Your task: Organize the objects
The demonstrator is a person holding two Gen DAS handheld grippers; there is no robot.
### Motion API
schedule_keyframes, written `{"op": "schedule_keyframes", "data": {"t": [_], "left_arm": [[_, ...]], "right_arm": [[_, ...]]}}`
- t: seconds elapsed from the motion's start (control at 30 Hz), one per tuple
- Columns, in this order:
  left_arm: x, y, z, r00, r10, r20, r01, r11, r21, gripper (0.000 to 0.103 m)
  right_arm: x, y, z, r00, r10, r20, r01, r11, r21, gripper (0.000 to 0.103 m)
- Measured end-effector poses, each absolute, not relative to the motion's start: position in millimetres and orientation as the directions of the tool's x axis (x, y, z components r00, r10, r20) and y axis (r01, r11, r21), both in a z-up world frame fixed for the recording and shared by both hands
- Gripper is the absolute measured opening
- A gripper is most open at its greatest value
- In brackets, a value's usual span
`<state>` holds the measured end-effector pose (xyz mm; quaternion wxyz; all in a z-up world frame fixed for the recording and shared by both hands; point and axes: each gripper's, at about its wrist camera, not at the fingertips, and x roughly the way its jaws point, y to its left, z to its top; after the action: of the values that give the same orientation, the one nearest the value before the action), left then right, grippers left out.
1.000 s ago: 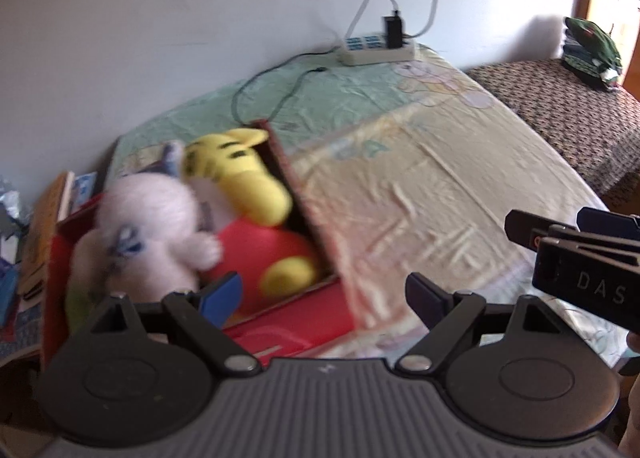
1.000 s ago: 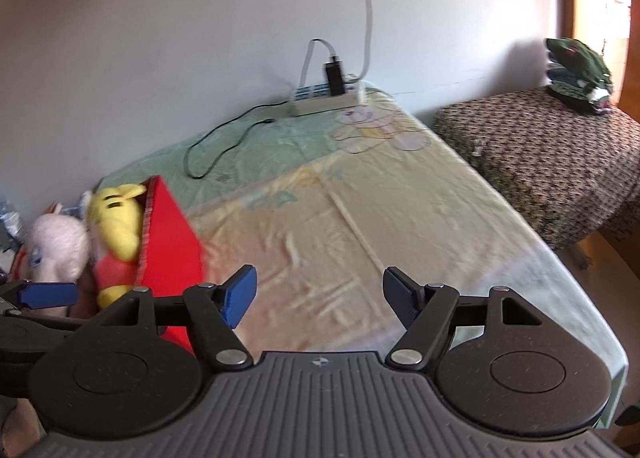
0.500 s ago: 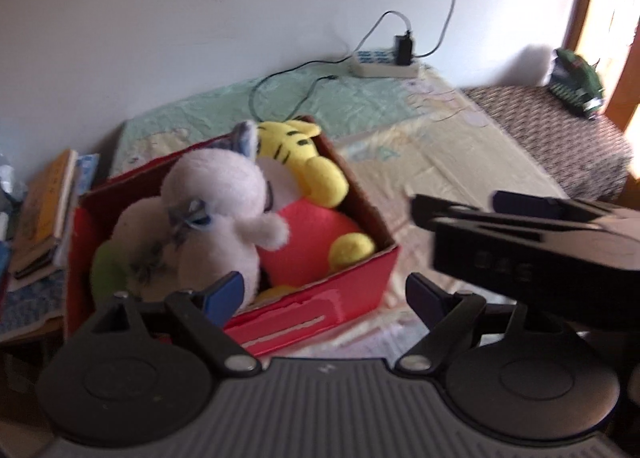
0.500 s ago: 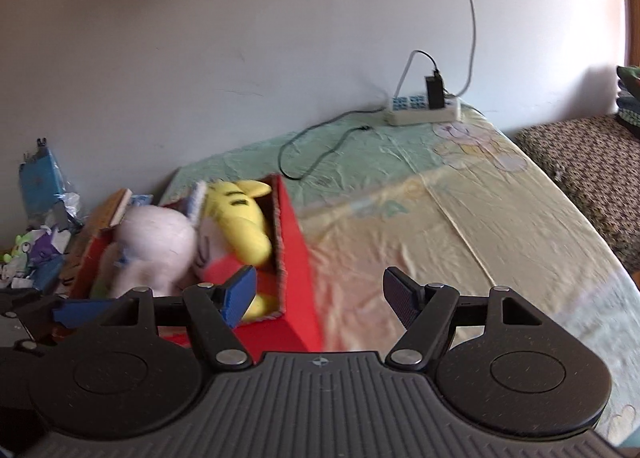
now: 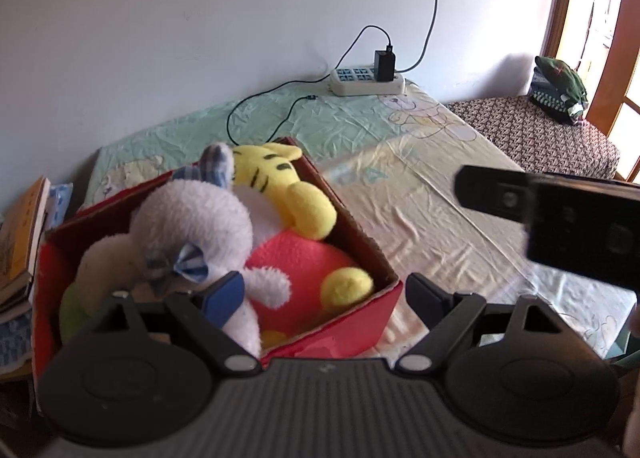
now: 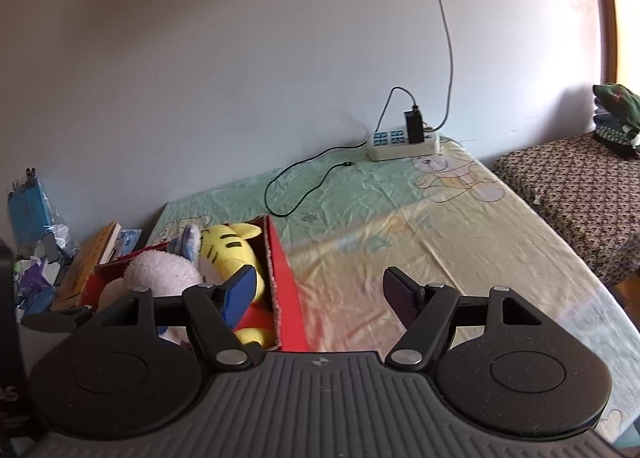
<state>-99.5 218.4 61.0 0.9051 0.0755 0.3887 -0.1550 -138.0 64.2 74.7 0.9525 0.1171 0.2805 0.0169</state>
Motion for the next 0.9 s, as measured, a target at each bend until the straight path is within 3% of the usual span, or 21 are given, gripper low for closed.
{"op": "schedule_keyframes", "data": {"t": [0.4,0.9], "left_arm": [[-114,199,86,0.651,-0.207,-0.731,0.356,0.933,0.054,0.087],[-126,265,95,0.669,0.002,-0.743,0.133,0.984,0.122,0.087]], "right_arm": [[-155,48,78,0.853,0.018,-0.521,0.114,0.969,0.220,0.073],[-147,101,80,0.840,0.158,-0.519,-0.039,0.972,0.233,0.073]]}}
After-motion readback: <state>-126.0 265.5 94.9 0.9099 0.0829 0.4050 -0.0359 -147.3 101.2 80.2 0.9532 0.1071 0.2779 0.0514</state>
